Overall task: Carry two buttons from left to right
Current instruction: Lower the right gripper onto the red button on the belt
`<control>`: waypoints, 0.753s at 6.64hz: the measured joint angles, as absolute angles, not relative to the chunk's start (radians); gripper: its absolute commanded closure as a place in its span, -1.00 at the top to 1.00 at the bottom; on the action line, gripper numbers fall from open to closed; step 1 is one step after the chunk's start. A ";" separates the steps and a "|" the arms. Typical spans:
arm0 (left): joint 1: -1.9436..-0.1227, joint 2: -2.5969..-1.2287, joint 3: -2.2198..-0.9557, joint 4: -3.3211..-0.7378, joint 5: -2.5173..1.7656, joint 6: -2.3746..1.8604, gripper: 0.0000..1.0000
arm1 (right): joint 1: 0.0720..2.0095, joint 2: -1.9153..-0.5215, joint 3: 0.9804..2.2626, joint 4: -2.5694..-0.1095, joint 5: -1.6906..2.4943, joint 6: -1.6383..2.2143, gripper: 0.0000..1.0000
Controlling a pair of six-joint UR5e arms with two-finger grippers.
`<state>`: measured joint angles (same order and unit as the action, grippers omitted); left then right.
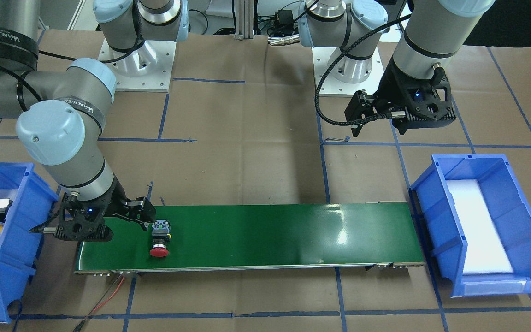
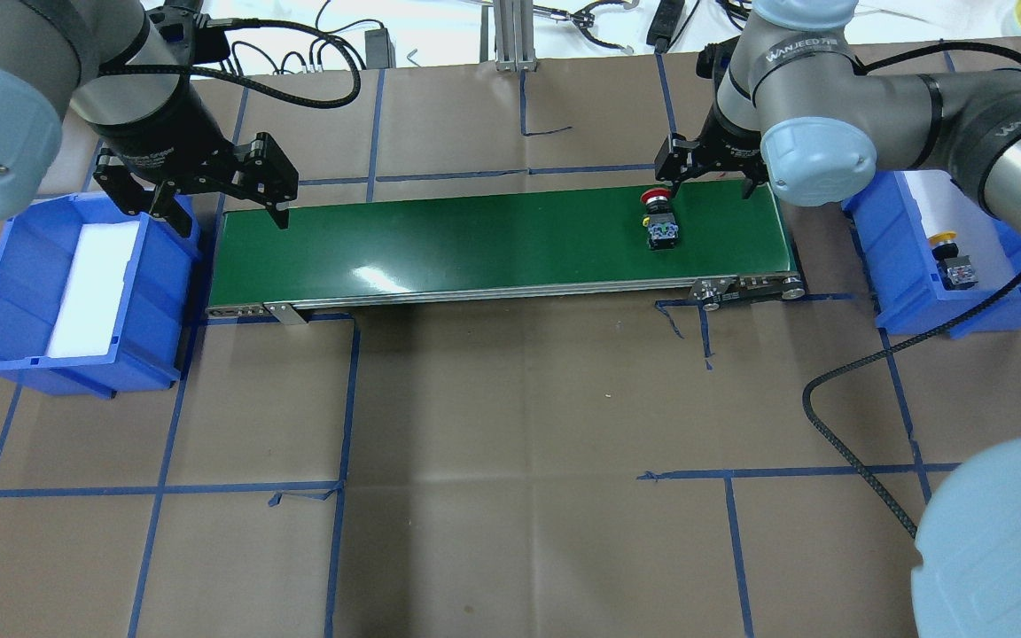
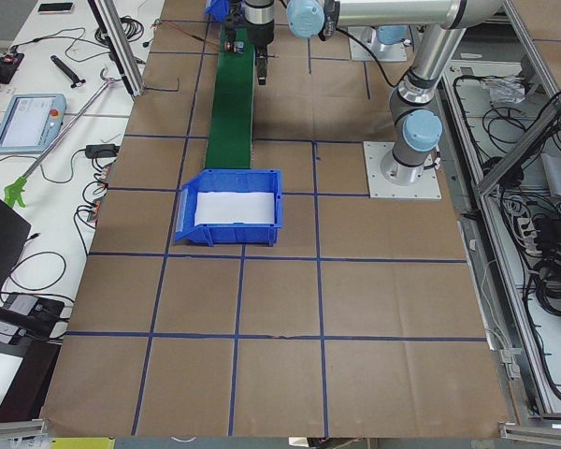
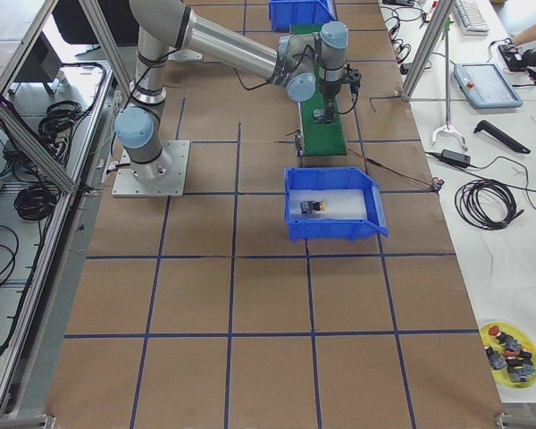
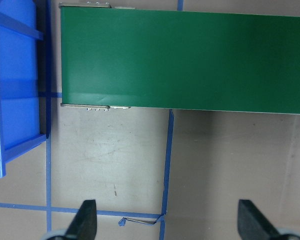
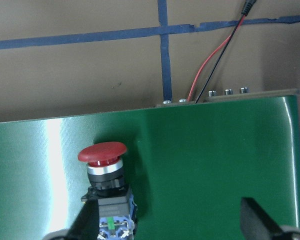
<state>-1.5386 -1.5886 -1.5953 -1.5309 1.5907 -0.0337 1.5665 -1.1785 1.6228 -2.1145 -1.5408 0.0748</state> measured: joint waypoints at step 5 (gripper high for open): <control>-1.539 -1.588 -1.595 -1.531 1.591 -0.034 1.00 | 1.571 -1.127 1.631 -2.130 -1.490 0.088 0.50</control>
